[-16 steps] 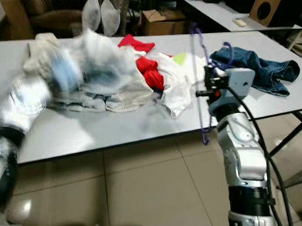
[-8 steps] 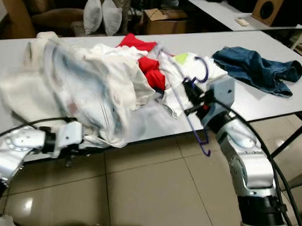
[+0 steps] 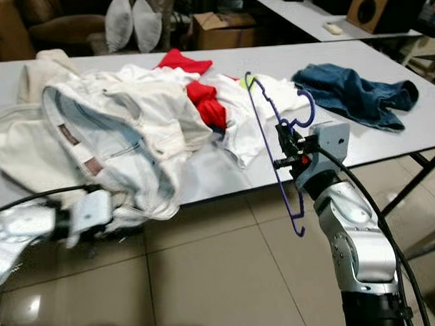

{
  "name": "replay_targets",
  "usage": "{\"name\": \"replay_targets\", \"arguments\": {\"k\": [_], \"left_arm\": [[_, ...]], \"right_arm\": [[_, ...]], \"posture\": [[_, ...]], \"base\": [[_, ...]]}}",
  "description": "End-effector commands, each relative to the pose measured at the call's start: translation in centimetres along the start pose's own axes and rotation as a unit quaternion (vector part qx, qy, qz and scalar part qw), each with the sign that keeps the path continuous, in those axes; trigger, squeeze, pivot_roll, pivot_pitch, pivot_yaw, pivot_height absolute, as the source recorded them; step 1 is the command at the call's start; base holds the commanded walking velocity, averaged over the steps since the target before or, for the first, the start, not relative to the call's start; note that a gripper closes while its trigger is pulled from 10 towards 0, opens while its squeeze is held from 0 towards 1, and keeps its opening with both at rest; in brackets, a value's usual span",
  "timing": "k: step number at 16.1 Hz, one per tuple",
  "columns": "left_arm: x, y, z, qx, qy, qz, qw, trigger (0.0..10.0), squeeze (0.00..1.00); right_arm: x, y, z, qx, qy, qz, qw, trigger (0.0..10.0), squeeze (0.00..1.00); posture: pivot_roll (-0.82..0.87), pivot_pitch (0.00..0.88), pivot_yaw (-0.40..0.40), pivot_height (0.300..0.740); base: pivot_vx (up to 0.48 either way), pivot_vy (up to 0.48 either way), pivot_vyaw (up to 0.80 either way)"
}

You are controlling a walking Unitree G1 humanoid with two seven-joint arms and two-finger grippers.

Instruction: Hang hanger

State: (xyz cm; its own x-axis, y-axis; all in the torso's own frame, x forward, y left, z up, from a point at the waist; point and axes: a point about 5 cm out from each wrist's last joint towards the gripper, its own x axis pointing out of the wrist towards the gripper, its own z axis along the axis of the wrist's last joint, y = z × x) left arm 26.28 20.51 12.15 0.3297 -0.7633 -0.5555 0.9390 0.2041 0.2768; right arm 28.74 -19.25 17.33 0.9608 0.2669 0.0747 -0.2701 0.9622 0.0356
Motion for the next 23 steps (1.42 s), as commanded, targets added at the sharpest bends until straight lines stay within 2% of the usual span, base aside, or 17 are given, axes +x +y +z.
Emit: {"name": "replay_targets", "arguments": {"k": [1, 2, 3, 4, 8, 9, 10, 12, 14, 15, 16, 17, 19, 20, 21, 22, 23], "left_arm": [[-0.3, -0.1, 0.4, -0.010, -0.006, -0.006, 1.000, 10.0, 1.00], [-1.2, -0.6, 0.0, -0.070, -0.005, -0.010, 0.997, 10.0, 1.00], [-1.2, -0.6, 0.0, -0.070, -0.005, -0.010, 0.997, 10.0, 1.00], [-2.1, -1.0, -0.5, -0.096, 0.007, -0.010, 0.995, 10.0, 1.00], [-4.0, -0.3, -1.6, -0.083, 0.058, 0.030, 0.994, 10.0, 1.00], [-5.6, 0.5, -2.4, -0.097, 0.099, 0.080, 0.987, 10.0, 1.00], [-6.9, 0.8, -3.0, -0.096, 0.143, 0.104, 0.980, 10.0, 1.00], [-7.9, 0.9, -2.9, -0.094, 0.172, 0.104, 0.975, 10.0, 1.00], [-8.9, 0.8, -2.5, -0.081, 0.192, 0.081, 0.975, 10.0, 1.00], [-8.8, 2.7, -0.9, 0.014, 0.160, 0.136, 0.978, 10.0, 1.00], [-8.8, 3.3, -0.4, 0.040, 0.147, 0.160, 0.975, 10.0, 1.00], [-8.8, 4.3, 0.2, 0.068, 0.126, 0.207, 0.968, 10.0, 1.00], [-8.3, 5.6, 3.4, 0.052, -0.039, 0.286, 0.956, 10.0, 1.00], [-8.2, 5.5, 3.7, 0.046, -0.057, 0.279, 0.958, 10.0, 1.00], [-8.0, 4.9, 3.3, 0.020, -0.045, 0.233, 0.971, 10.0, 1.00], [-7.9, 3.9, 2.7, -0.034, -0.028, 0.163, 0.986, 10.0, 1.00], [-7.9, 3.4, 2.6, -0.047, -0.024, 0.125, 0.991, 10.0, 1.00]], "right_arm": [[0.0, -0.1, 0.9, -0.001, -0.012, 0.002, 1.000, 10.0, 0.00], [0.1, -0.4, 0.9, -0.002, -0.010, -0.003, 1.000, 10.0, 0.00], [0.1, -0.4, 0.9, -0.002, -0.010, -0.003, 1.000, 10.0, 0.00], [0.2, -0.5, 0.9, -0.003, -0.010, -0.004, 1.000, 10.0, 0.00], [0.3, -0.2, 1.3, -0.008, -0.015, 0.005, 1.000, 10.0, 0.00], [0.2, 0.3, 1.3, -0.008, -0.016, 0.021, 1.000, 10.0, 0.00], [0.1, 0.5, 1.3, -0.009, -0.014, 0.032, 0.999, 10.0, 0.00], [0.0, 0.5, 1.2, -0.010, -0.012, 0.033, 0.999, 10.0, 0.00], [0.0, 0.4, 1.2, -0.012, -0.011, 0.028, 0.999, 10.0, 0.00], [0.0, 0.1, 1.2, -0.014, -0.010, 0.016, 1.000, 10.0, 0.00], [0.0, 0.0, 1.2, -0.015, -0.010, 0.013, 1.000, 10.0, 0.00], [0.1, 0.0, 1.2, -0.011, -0.011, 0.008, 1.000, 10.0, 0.00], [0.3, 0.0, 1.1, -0.007, -0.011, 0.005, 1.000, 10.0, 0.00], [0.3, 0.0, 1.1, -0.007, -0.012, 0.006, 1.000, 10.0, 0.00], [0.4, 0.2, 1.1, -0.005, -0.014, 0.008, 1.000, 10.0, 0.00], [0.3, 0.4, 1.1, -0.008, -0.013, 0.014, 1.000, 10.0, 0.00], [0.3, 0.4, 1.0, -0.010, -0.012, 0.017, 1.000, 10.0, 0.00]], "posture": [[-0.16, 0.000, -0.055, 0.740], [-0.15, 0.000, -0.059, 0.740], [-0.15, 0.000, -0.059, 0.740], [-0.15, 0.000, -0.059, 0.740], [-0.15, 0.000, -0.053, 0.740], [-0.15, 0.000, -0.051, 0.740], [-0.15, 0.000, -0.051, 0.740], [-0.15, 0.000, -0.051, 0.740], [-0.15, 0.000, -0.046, 0.740], [-0.15, 0.000, -0.047, 0.740], [-0.15, 0.000, -0.047, 0.740], [-0.14, 0.000, -0.051, 0.740], [-0.13, 0.000, -0.049, 0.740], [-0.13, 0.000, -0.048, 0.740], [-0.14, 0.000, -0.044, 0.740], [-0.14, 0.000, -0.040, 0.740], [-0.14, 0.000, -0.038, 0.740]], "base": [[0.000, 0.000, 0.00], [0.000, 0.000, 0.00], [0.000, 0.000, 0.00], [0.000, 0.000, 0.00], [0.000, 0.000, 0.00], [0.000, 0.000, 0.00], [0.000, 0.000, 0.00], [0.000, 0.000, 0.00], [0.000, 0.000, 0.00], [0.000, 0.000, 0.00], [0.000, 0.000, 0.00], [0.000, 0.000, 0.00], [0.000, 0.000, 0.00], [0.000, 0.000, 0.00], [0.000, 0.000, 0.00], [0.000, 0.000, 0.00], [0.000, 0.000, 0.00]]}}
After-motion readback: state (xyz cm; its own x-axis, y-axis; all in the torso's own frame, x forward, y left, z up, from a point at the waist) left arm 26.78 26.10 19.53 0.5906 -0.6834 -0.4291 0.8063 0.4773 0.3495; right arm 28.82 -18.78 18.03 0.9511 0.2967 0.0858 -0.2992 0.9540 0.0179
